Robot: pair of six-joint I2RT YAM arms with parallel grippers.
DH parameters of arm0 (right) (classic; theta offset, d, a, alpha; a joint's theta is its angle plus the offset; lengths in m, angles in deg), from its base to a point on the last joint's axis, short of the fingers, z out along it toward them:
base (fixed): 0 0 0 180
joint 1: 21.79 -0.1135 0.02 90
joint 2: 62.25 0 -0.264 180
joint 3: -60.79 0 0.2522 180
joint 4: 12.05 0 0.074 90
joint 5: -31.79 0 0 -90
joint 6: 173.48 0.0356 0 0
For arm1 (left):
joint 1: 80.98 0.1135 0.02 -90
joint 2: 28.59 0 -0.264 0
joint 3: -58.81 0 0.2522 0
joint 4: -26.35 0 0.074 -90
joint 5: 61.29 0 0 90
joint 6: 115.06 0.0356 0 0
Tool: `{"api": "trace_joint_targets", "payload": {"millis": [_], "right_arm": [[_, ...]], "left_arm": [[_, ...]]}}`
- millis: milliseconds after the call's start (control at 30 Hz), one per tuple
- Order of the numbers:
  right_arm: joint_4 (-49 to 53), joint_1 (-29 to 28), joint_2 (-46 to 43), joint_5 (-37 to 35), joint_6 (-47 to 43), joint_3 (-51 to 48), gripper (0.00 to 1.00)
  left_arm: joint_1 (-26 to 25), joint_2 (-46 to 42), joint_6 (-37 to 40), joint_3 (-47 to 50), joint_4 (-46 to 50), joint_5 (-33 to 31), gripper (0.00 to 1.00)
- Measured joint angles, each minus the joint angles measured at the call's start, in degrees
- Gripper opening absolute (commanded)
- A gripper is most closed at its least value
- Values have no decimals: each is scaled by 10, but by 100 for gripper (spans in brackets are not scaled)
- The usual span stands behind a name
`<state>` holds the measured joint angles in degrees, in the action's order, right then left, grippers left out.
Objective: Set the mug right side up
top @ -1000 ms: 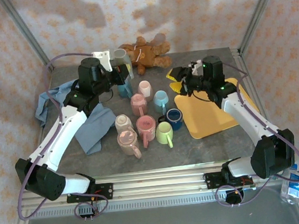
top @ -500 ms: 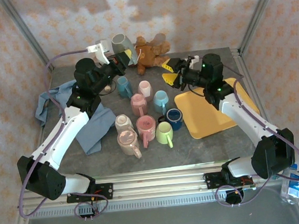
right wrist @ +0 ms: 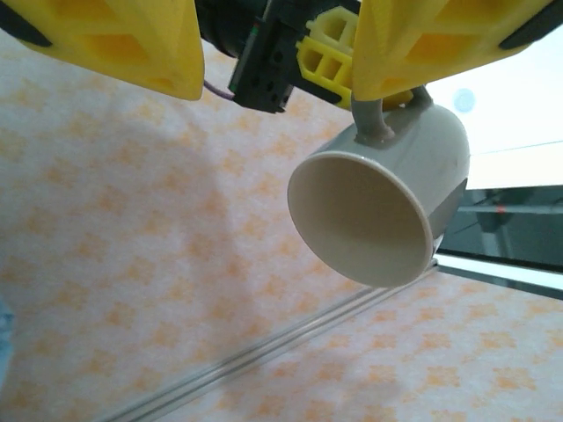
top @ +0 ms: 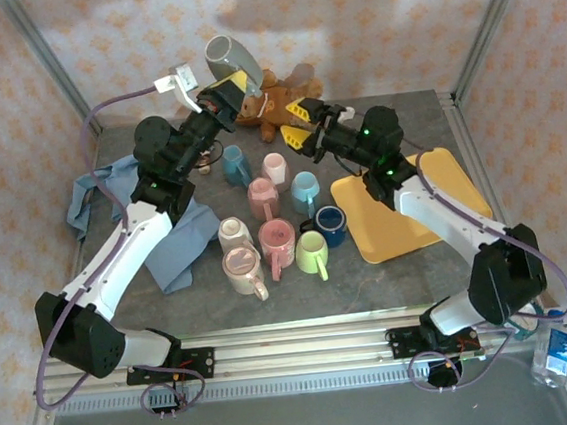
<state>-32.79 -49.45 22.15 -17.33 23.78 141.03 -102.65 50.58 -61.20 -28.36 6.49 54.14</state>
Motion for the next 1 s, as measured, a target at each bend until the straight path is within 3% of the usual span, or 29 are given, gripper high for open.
{"api": "trace_joint_targets", "payload": {"millis": [333, 1000], "right_arm": [[-98, -27, 34, -78, 0, 45, 47], [-174, -80, 121, -135, 0, 118, 45]], "left_arm": [[-1, 20, 2, 0, -42, -4, 0], [-1, 29, 17, 0, -67, -10, 0]]}}
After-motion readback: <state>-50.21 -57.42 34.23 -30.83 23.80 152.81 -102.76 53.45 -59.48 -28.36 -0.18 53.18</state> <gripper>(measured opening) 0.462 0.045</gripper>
